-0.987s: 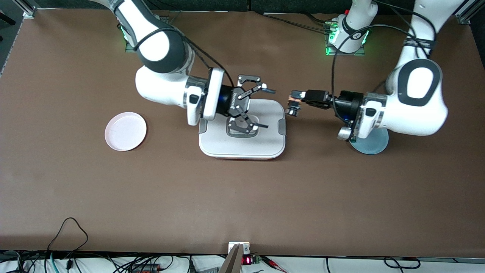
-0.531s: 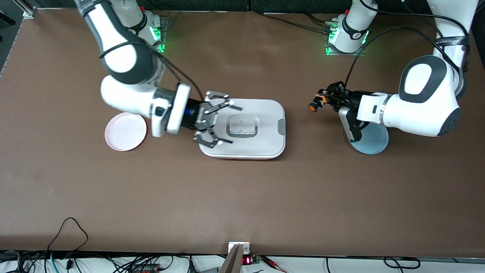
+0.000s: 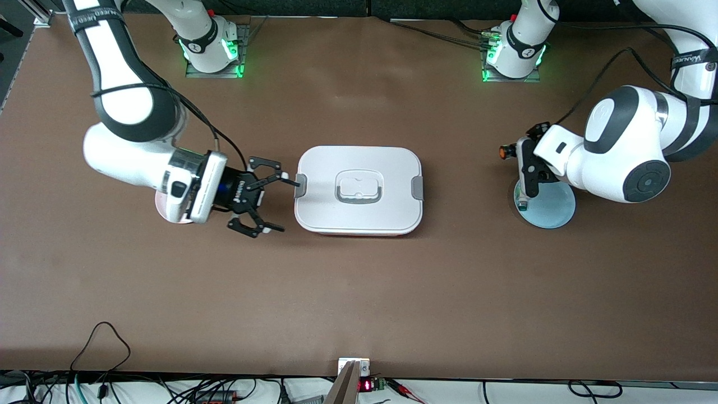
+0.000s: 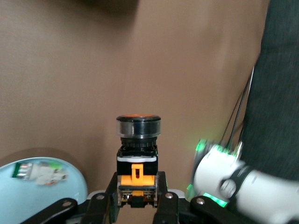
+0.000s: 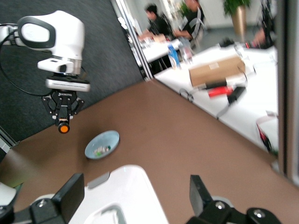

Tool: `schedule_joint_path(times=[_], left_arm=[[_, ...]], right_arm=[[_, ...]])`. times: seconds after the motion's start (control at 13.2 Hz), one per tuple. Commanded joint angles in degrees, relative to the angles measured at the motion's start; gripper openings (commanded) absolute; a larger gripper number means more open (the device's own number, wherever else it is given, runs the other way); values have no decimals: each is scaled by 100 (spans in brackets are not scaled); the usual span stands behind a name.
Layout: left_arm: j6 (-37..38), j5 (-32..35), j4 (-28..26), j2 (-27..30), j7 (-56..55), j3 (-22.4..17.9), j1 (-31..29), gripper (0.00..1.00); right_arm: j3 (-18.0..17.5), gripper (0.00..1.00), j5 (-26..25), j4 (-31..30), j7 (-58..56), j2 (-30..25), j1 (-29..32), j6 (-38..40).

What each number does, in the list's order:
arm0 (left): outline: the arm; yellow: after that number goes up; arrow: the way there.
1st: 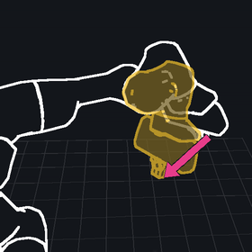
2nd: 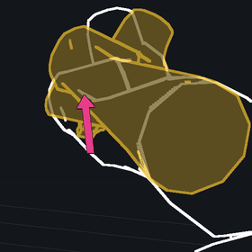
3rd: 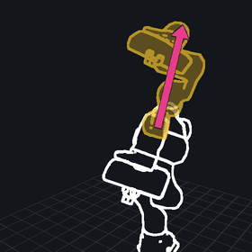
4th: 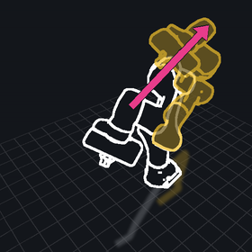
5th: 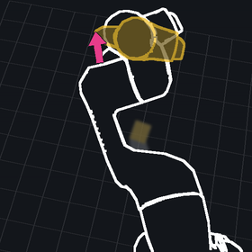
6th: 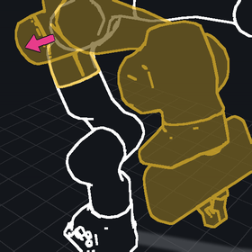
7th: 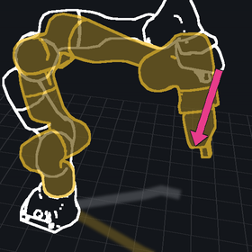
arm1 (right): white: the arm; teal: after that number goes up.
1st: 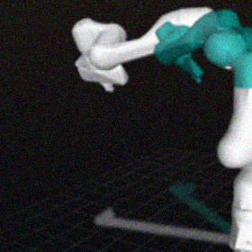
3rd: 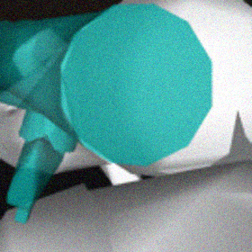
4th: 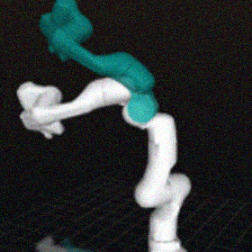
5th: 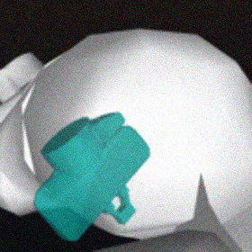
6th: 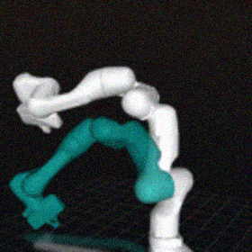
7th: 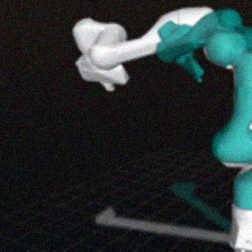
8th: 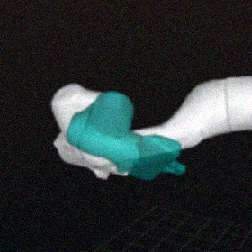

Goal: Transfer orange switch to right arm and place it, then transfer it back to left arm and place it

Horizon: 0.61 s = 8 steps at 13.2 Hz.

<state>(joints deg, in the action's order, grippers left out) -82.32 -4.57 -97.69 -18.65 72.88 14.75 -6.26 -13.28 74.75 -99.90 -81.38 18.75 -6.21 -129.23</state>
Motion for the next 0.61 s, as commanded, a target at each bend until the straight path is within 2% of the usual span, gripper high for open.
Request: schedule_joint_path(times=[0.0, 0.23, 0.46, 0.53], left_arm=[[-807, 421, -406, -139, 1426, 28, -305, 8], [-1951, 545, -1092, -157, 2212, 20, -726, 8], [-2725, 1097, -1471, -148, 2319, 20, -1025, 5], [-3050, 1168, -1646, -148, 2319, 20, -1113, 3]], right_arm=[[-61, 100, -941, -214, 1532, -345, 409, 388], [-61, 100, -2101, -197, 3473, -591, 804, 968], [-61, 100, -3769, -179, 5381, -715, 823, 1171], [-61, 100, -4132, -179, 6023, -758, 823, 1303]])
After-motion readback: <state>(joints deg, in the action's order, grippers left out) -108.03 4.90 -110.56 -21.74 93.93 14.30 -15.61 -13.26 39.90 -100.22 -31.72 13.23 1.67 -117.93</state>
